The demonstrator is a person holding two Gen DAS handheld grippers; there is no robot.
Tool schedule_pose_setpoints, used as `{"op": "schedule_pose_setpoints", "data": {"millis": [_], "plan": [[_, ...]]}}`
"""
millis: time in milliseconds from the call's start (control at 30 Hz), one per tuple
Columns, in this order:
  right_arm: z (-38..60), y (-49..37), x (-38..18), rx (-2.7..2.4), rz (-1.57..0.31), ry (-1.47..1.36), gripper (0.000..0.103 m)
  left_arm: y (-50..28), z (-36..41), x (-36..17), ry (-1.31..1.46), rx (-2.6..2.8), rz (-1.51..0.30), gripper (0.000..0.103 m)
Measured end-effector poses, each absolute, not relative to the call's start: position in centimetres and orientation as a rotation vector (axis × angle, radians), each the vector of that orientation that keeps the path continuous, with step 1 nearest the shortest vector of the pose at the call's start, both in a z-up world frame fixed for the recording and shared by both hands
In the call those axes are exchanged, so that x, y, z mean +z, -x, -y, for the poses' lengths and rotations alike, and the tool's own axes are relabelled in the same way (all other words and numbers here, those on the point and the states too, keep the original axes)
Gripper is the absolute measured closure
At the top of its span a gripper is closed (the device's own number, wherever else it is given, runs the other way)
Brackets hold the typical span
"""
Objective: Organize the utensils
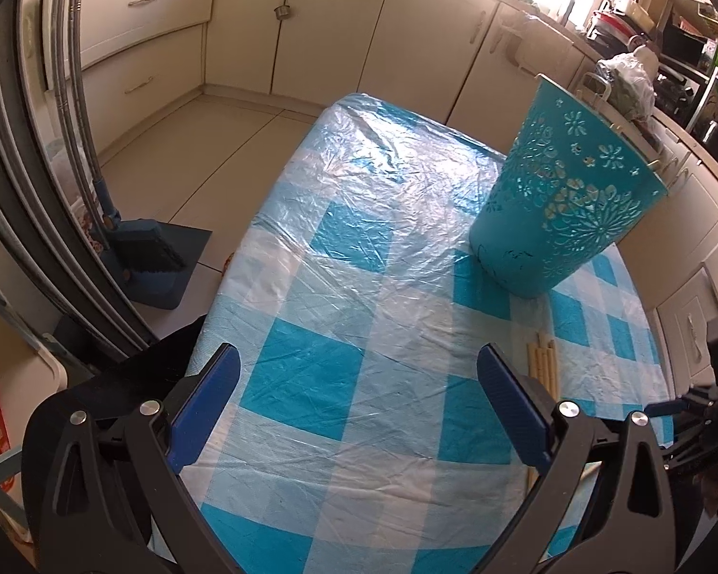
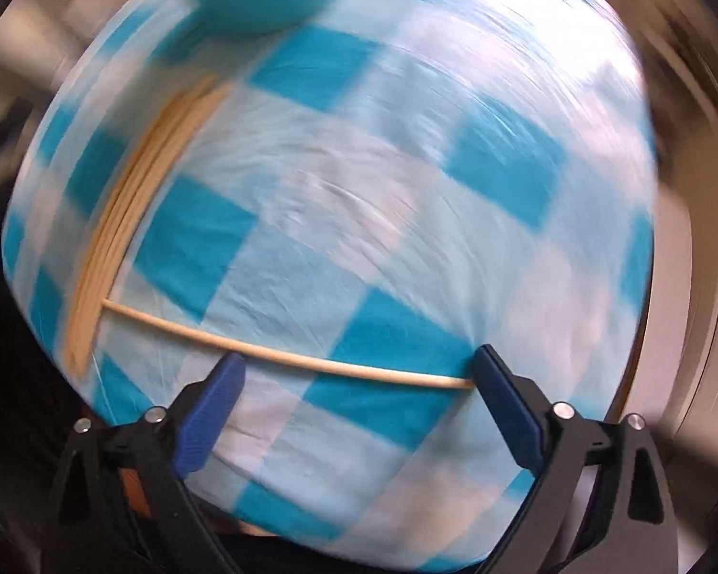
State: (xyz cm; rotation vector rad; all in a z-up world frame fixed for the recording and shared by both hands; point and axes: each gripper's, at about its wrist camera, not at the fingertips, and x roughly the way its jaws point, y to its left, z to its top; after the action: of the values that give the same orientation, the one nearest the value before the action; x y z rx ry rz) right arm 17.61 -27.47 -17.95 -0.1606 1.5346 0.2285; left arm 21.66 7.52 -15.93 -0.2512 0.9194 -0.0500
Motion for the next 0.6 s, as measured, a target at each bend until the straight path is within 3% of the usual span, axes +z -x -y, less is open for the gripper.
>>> {"op": "schedule_pose_setpoints", "data": {"millis": [167,267,333,467,533,567,600], "plan": [[21.6,-12.9,-15.0,0.483,-1.22,0.605,0.012,-20.9,-8.1,-15.5,0.27,-0.067,-0.908,0.008],[19.3,-11.4,-15.0,0.664,-1.162,0.731,0.012,-20.6,-8.6,-15.4,0.283,-0.066,-0.902,0.008],[18.1,-11.6,-15.9,0.695,-1.175,0.788,0.017,-20.3,-9.0,-15.3,0.293,-0.062,-0.899,0.008],[19.1,-15.3,-16.0,0.67,-1.327,0.54,0.042,-20.0,-9.9,-15.2,0.305,-0.053,-0.893,0.008],[21.1,-17.0,-15.8,0.559,-1.357,0.41,0.066,-20.1,-10.2,-15.4,0.315,-0.049,-0.897,0.008],[22.2,-17.9,-15.8,0.504,-1.386,0.323,0.087,-20.2,-10.4,-15.6,0.327,-0.048,-0.903,0.008],[23.3,-18.6,-15.9,0.462,-1.413,0.223,0.093,-20.3,-10.4,-15.8,0.336,-0.048,-0.909,0.008]]}}
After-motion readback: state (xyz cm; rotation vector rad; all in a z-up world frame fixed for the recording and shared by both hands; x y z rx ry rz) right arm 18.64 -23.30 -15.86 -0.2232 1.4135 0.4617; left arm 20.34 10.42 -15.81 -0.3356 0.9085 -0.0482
